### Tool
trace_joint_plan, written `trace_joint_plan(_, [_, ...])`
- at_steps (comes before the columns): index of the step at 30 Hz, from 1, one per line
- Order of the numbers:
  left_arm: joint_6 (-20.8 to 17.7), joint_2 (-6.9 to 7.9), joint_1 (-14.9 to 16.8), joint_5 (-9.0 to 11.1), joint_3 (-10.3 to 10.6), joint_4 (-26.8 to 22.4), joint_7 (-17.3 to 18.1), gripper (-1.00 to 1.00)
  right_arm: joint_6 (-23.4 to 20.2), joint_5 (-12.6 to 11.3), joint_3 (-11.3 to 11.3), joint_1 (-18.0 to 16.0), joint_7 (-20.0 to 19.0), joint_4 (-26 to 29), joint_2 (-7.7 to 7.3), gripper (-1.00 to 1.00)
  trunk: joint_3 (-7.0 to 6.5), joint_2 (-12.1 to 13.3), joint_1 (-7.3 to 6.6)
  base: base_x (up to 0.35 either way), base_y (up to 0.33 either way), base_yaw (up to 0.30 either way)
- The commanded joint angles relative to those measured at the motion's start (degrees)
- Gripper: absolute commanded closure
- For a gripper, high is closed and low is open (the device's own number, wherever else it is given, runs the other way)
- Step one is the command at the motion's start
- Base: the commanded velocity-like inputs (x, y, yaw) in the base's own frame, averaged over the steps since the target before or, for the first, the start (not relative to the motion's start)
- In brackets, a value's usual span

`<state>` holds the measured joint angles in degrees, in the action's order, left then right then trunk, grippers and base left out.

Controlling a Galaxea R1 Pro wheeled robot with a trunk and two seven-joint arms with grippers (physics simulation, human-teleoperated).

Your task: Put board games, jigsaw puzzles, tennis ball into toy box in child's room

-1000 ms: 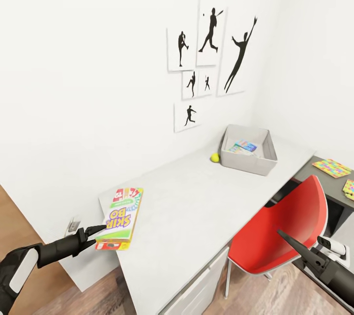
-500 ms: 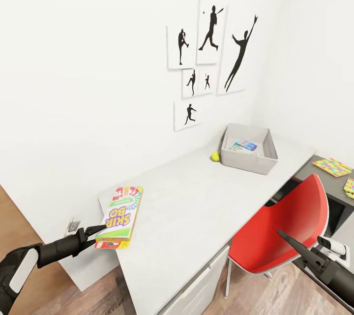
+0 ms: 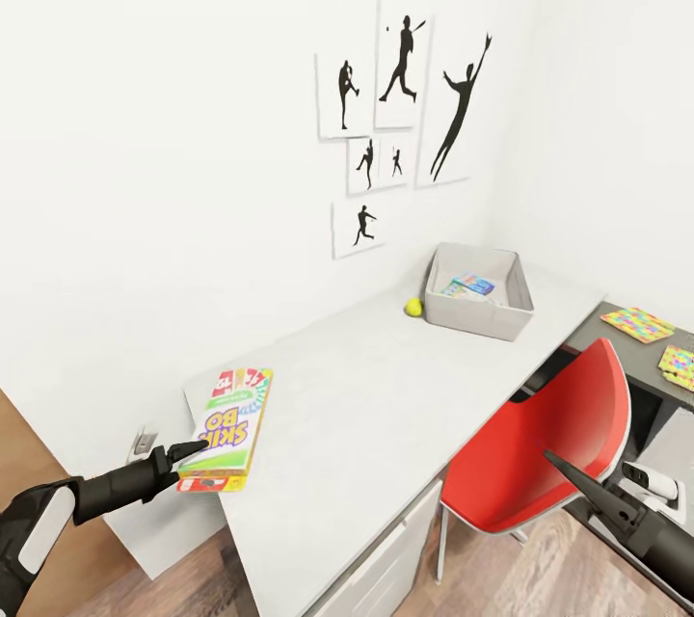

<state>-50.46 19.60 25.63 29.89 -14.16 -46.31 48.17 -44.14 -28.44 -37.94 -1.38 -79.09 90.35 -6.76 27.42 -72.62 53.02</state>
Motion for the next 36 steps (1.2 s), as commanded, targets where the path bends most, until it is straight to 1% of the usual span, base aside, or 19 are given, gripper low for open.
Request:
trace_joint_plan(1, [-0.3, 0.00, 0.0, 0.0, -0.1, 0.0, 0.2, -1.00, -0.5, -0.1, 0.0, 0.0, -0.1, 0.0, 0.00, -1.00, 0.03, 0.0, 0.00, 0.000, 0.000, -0.086])
trace_joint_plan(20, [-0.2, 0.00, 0.0, 0.0, -0.1, 0.0, 0.2, -1.00, -0.5, -0.1, 0.0, 0.0, -0.1, 0.0, 0.00, -1.00, -0.10, 0.0, 0.00, 0.000, 0.000, -0.019])
trace_joint_plan(21, [-0.2, 0.00, 0.0, 0.0, -0.1, 0.0, 0.2, 1.00, -0.5, -0.1, 0.0, 0.0, -0.1, 0.0, 0.00, -1.00, -0.10, 0.0, 0.00, 0.000, 0.000, 0.000])
trace_joint_plan(36, [-0.2, -0.09, 0.0, 0.1, -0.1, 0.0, 0.4, 1.00, -0.5, -0.1, 0.1, 0.0, -0.1, 0.0, 0.00, -1.00, -0.10, 0.0, 0.00, 0.000, 0.000, 0.000])
